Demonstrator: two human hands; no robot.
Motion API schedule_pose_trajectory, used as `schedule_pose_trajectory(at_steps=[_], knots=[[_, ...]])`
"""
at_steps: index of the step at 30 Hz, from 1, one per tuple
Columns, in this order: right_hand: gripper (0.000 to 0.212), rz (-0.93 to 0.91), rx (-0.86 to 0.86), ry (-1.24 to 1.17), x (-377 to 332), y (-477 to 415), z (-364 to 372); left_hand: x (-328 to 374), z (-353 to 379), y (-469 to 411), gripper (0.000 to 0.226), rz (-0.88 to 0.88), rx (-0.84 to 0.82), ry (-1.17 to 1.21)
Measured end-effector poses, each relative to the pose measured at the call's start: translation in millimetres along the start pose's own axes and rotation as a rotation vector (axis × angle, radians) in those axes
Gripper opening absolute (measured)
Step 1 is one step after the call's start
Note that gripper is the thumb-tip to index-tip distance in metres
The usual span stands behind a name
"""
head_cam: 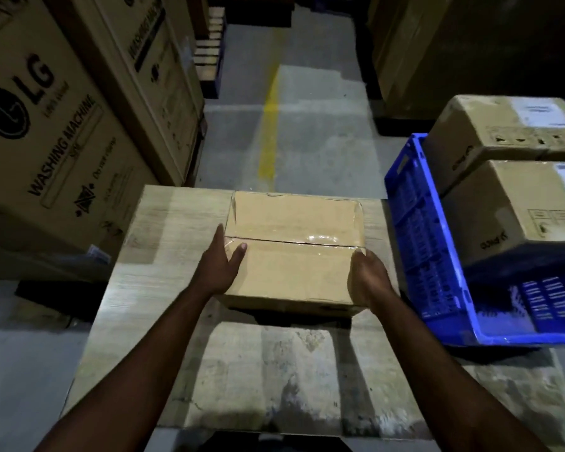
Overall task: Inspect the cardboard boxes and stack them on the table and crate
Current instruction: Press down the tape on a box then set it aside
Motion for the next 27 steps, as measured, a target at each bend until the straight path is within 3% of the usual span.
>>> schedule_pose_trajectory(at_steps=[2, 7, 19, 24, 27], knots=[[0.041, -0.079, 0.007, 0.130, -5, -5, 2, 0, 0, 5, 0.074, -0.006, 0.024, 0.038], [0.045, -0.151, -0.027, 0.195, -6, -14, 5, 4, -2, 5, 0.061, -0.013, 0.062, 0.116], [0.028, -0.214, 0.054, -0.017, -51, -53, -51, 69, 23, -41, 0.055, 0.033, 0.059, 0.163], [0.034, -0.338, 0.105, 0.165, -90, -79, -84, 98, 49, -69, 0.050, 0.027, 0.019, 0.200], [0.066, -0.336, 0.081, 0.501, -103, -97, -92, 107, 63, -82, 0.046, 0.016, 0.017, 0.220]])
Point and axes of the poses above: each hand's wrist, its own y-axis away from the middle knuckle, its own z-axis out of the palm, x = y × z, the point moved 8 cm from there along -y, towards the middle knuckle, and after that the axes turned 6 degrees about z, right-handed, at the moved point
